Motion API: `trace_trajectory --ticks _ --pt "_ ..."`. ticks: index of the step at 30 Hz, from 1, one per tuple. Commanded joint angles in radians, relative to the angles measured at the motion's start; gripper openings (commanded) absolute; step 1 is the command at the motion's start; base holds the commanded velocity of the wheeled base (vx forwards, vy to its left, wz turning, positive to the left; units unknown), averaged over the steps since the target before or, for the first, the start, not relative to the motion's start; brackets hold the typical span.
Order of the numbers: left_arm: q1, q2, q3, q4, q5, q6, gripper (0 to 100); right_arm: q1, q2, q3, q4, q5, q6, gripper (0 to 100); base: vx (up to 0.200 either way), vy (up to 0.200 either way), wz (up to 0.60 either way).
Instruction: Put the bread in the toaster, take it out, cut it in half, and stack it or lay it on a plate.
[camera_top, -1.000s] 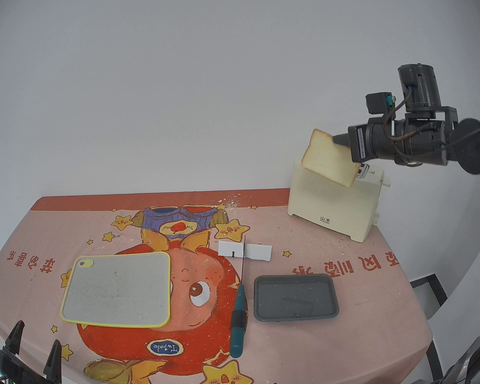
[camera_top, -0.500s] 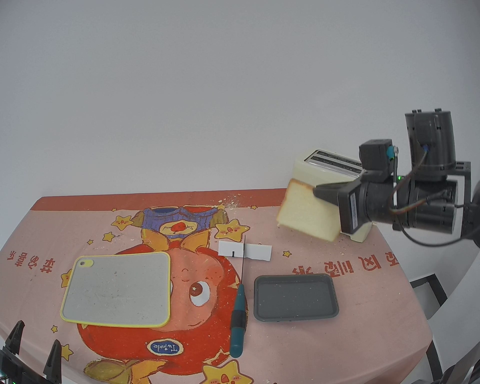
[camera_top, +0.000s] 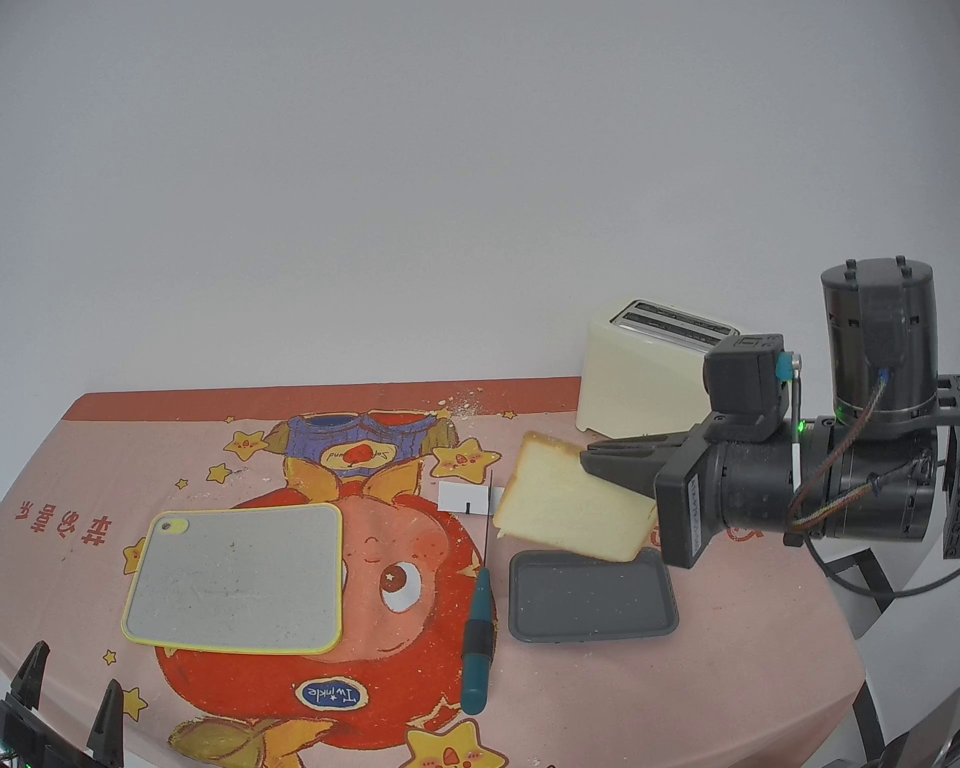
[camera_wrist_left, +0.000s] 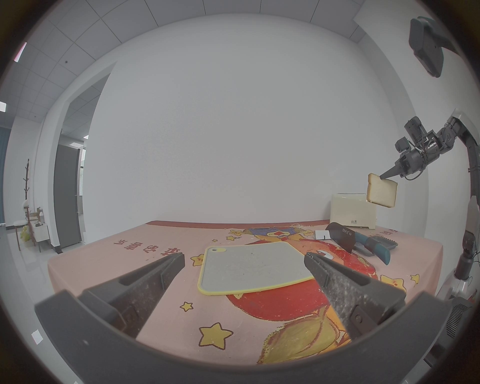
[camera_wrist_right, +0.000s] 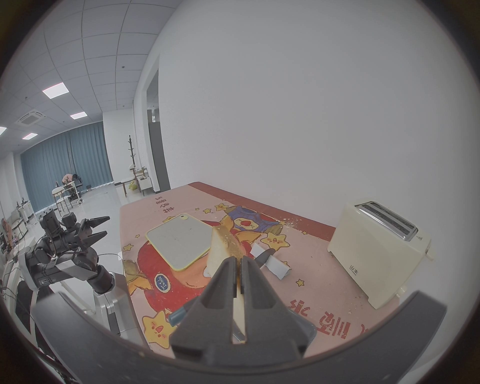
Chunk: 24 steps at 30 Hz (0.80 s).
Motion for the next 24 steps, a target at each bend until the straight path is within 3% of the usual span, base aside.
trace_trajectory --ticks 1,11,16,24 --pt "0.000 0.000 0.018 0.000 0.000 -0.001 100 0.014 0.020 -0.004 0.000 0.000 -0.002 0 0.000 0.200 0.00" --pt "0.000 0.000 0.018 0.000 -0.001 -0.001 100 0.040 0.062 -0.006 -0.028 0.024 -0.015 0 0.000 0.200 0.00" --pt "0.000 0.000 0.018 0.000 -0.001 -0.001 100 0.083 0.135 -0.004 -0.120 0.038 -0.014 0 0.000 0.200 0.00" --pt "0.000 0.000 0.018 0.000 -0.001 0.001 100 0.137 0.195 -0.032 -0.129 0.040 -0.012 0 0.000 0.200 0.00"
